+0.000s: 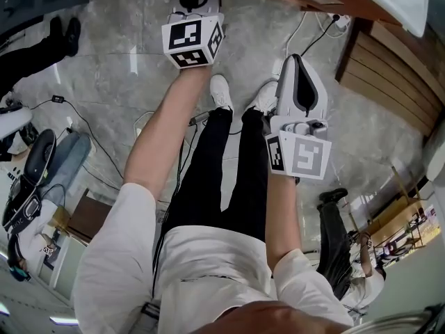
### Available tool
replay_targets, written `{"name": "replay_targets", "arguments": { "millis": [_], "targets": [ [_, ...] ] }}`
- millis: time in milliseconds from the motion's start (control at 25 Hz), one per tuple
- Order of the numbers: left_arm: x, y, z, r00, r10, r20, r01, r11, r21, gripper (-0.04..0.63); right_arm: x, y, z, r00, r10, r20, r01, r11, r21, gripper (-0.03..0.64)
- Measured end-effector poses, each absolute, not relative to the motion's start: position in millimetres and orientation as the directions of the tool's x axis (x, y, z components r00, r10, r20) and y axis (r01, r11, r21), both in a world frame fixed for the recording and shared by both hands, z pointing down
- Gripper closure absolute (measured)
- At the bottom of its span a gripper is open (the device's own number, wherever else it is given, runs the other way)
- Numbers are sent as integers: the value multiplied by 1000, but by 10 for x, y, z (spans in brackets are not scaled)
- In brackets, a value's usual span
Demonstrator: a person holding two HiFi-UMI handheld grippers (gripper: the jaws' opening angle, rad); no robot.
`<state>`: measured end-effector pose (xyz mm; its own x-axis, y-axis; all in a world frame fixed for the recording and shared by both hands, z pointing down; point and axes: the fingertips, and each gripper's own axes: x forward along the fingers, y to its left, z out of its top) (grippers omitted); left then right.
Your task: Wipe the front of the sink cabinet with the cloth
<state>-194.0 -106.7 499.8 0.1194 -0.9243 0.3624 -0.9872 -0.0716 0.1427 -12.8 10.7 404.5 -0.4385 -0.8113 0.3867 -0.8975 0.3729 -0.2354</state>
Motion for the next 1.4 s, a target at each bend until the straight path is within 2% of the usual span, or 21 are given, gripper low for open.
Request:
{"name": "replay_targets", "arguments": {
  "millis": [560,800,1000,1400],
  "targets": [
    [-1636,-1065,4946,80,-923,376,-987,-19,162,523,329,149,4136,-388,-831,398,-918,311,-247,620],
    [-1213,-1060,4872,145,-924,354,-984,-97,149,520,448,183,4137,-384,-834,397,-919,305,-249,620],
    [-1075,-1087,4871,132,-922,363,-984,-76,164,520,632,150,4080,-367,-847,384,-925,287,-249,620],
    [-583,-1117,4881,200,-911,360,-975,-147,169,520,875,214,4155,-340,-854,394,-933,253,-257,620]
  ]
}}
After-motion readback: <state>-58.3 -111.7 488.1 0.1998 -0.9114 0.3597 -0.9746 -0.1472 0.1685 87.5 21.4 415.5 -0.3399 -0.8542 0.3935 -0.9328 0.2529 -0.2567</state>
